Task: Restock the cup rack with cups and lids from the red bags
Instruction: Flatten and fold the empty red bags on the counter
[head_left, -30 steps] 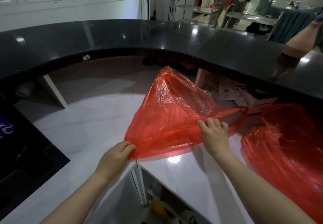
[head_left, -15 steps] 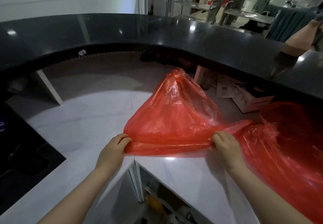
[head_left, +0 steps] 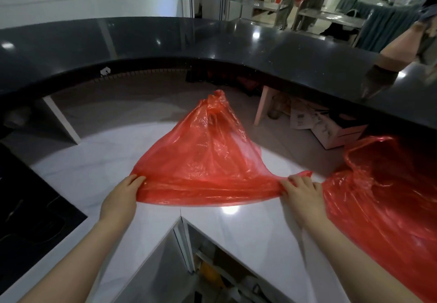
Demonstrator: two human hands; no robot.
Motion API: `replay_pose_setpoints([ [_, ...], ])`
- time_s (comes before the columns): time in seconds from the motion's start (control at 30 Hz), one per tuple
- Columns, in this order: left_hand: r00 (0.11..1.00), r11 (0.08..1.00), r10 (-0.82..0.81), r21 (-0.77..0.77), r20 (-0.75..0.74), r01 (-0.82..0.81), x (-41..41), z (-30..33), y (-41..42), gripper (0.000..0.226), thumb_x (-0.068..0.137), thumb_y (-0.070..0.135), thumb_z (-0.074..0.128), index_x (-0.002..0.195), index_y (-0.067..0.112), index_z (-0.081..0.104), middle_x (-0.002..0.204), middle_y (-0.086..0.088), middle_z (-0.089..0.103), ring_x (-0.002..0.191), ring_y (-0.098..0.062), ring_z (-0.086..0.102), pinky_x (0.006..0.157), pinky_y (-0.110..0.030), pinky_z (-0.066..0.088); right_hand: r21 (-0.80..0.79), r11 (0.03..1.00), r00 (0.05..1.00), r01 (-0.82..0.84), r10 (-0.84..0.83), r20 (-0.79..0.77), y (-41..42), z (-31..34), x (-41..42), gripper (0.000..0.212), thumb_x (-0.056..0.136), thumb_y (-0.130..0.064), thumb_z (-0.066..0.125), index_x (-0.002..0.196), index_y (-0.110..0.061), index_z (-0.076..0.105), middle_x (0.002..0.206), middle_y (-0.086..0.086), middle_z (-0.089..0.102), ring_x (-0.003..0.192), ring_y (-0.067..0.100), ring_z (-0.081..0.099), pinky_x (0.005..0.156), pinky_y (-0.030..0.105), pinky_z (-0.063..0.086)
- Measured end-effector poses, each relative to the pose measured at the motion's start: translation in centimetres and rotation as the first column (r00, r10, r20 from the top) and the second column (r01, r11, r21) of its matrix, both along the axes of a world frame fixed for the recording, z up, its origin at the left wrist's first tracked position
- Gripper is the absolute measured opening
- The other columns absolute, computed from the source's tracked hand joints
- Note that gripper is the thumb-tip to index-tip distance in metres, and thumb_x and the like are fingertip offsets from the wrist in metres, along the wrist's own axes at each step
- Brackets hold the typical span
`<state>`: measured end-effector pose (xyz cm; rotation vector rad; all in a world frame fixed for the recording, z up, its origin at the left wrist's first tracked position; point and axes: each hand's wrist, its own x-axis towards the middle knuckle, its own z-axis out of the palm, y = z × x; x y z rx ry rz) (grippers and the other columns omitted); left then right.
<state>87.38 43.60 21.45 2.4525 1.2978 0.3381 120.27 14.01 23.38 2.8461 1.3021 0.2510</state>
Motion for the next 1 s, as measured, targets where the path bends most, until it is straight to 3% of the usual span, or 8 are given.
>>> replay_pose_setpoints([
  [0.17,0.993,1.0,0.011,0.013,-0.121,-0.009,0.4,0.7,0.5,0.059,0.092,0.003,0.036,0.148,0.022,0.031,0.158,-0.004,0.02,0.143,-0.024,0.023,0.112,-0.041,0.03,-0.232,0.972,0.999,0.022,-0.032,-0.04,1.5,-1.1,0.2,0.048,0.101,-0.028,0.031,0.148,-0.032,0.026,0.155,-0.002,0.026,0.146,0.032,0.007,0.112,0.059,0.002],
  [0.27,0.987,0.987,-0.159,-0.038,-0.005,0.158,1.2,0.7,-0.2,0.063,0.091,0.005,0.043,0.146,0.035,0.033,0.158,0.005,0.017,0.146,-0.016,0.012,0.119,-0.043,0.015,-0.187,0.98,0.997,-0.07,0.065,-0.032,1.2,-0.5,0.3,0.04,0.096,-0.019,0.044,0.136,-0.022,0.049,0.137,0.004,0.051,0.139,0.035,0.029,0.111,0.055,0.013],
  [0.37,0.962,0.96,-0.266,-0.103,-0.059,0.259,1.7,-0.1,-1.0,0.047,0.099,0.04,0.037,0.145,0.043,0.028,0.158,0.007,0.011,0.146,-0.013,-0.002,0.118,-0.04,-0.006,0.037,0.99,0.983,-0.138,0.141,-0.116,0.2,-0.4,0.2,0.031,0.07,0.0,0.073,0.1,-0.006,0.072,0.095,0.015,0.07,0.095,0.042,0.062,0.084,0.047,0.047],
  [0.47,0.953,0.96,-0.274,-0.101,-0.13,0.262,1.4,-0.8,-1.4,0.05,0.096,0.055,0.03,0.145,0.047,0.022,0.159,0.009,0.003,0.146,-0.013,-0.01,0.117,-0.041,-0.012,0.049,0.999,0.985,-0.021,0.029,-0.169,-0.5,-0.3,-0.3,0.033,0.075,-0.002,0.069,0.107,-0.009,0.071,0.102,0.01,0.07,0.095,0.036,0.064,0.076,0.039,0.05],
  [0.67,0.971,0.958,-0.231,-0.158,0.061,0.238,2.0,1.4,-2.2,0.046,0.097,0.04,0.046,0.142,0.036,0.038,0.154,0.003,0.027,0.146,-0.02,0.013,0.117,-0.047,0.007,0.196,0.981,0.976,0.001,0.042,-0.215,0.3,-0.2,-1.4,0.039,0.076,0.002,0.063,0.115,-0.001,0.066,0.121,0.015,0.065,0.124,0.039,0.05,0.11,0.052,0.026],
  [0.83,0.917,0.99,-0.132,0.102,0.376,0.1,3.9,4.3,-0.9,0.034,0.091,0.008,0.054,0.124,0.015,0.061,0.13,-0.008,0.058,0.122,-0.028,0.049,0.105,-0.039,0.034,0.451,0.892,0.949,-0.043,0.177,-0.26,4.1,2.5,-2.8,0.035,0.083,-0.001,0.06,0.118,-0.006,0.066,0.127,0.013,0.061,0.129,0.034,0.047,0.113,0.043,0.027],
  [0.9,0.934,0.991,-0.128,0.069,0.335,0.112,5.2,4.6,-0.4,0.044,0.09,0.007,0.055,0.134,0.015,0.053,0.141,-0.009,0.047,0.132,-0.029,0.04,0.11,-0.04,0.028,0.527,0.847,0.95,-0.066,0.215,-0.227,6.0,3.8,-3.6,0.037,0.084,-0.003,0.061,0.12,-0.007,0.063,0.13,0.012,0.057,0.129,0.03,0.045,0.11,0.033,0.026],
  [1.0,0.971,0.971,-0.239,-0.021,-0.015,0.239,6.6,3.0,-0.6,0.083,0.09,0.042,0.059,0.152,0.029,0.005,0.159,-0.001,-0.006,0.147,-0.026,-0.004,0.116,-0.045,-0.001,0.589,0.801,0.945,-0.108,0.266,-0.189,8.5,5.2,-4.7,0.04,0.083,-0.002,0.062,0.122,-0.006,0.06,0.132,0.013,0.052,0.13,0.028,0.042,0.109,0.03,0.026],
])
